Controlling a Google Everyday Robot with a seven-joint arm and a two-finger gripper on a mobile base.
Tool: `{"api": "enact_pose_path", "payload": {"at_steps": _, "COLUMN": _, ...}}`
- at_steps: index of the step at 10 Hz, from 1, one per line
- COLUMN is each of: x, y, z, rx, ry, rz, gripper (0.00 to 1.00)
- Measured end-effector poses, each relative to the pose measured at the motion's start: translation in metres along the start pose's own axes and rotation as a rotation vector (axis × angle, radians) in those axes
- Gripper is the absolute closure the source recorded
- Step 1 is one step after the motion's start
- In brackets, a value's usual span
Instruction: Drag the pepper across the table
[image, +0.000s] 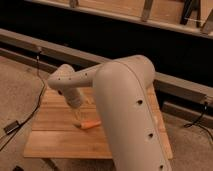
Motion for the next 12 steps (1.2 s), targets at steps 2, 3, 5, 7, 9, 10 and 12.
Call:
{"api": "enact_pose_path", "payload": {"at_steps": 2, "x": -0.006, "y": 0.008, "z": 0.004, "rx": 0.013, "ry": 0.003, "rz": -0.048, "gripper": 0.35}}
{"api": "enact_pose_path", "payload": {"at_steps": 3, "x": -0.007, "y": 0.011, "z": 0.006, "rx": 0.014, "ry": 0.005, "rz": -0.061, "gripper": 0.35}}
{"api": "enact_pose_path", "payload": {"at_steps": 5, "x": -0.009, "y": 0.019, "z": 0.013, "rx": 0.023, "ry": 0.006, "rz": -0.083, "gripper": 0.35}}
{"api": "enact_pose_path", "payload": {"at_steps": 7, "x": -0.011, "y": 0.024, "z": 0.020, "rx": 0.034, "ry": -0.005, "rz": -0.079, "gripper": 0.35}}
{"api": "enact_pose_path", "payload": {"at_steps": 9, "x": -0.015, "y": 0.032, "z": 0.029, "rx": 0.042, "ry": -0.019, "rz": -0.073, "gripper": 0.35}}
{"api": "enact_pose_path", "payload": {"at_steps": 10, "x": -0.016, "y": 0.034, "z": 0.030, "rx": 0.041, "ry": -0.022, "rz": -0.072, "gripper": 0.35}}
{"api": "enact_pose_path", "payload": {"at_steps": 12, "x": -0.019, "y": 0.041, "z": 0.039, "rx": 0.048, "ry": -0.032, "rz": -0.075, "gripper": 0.35}}
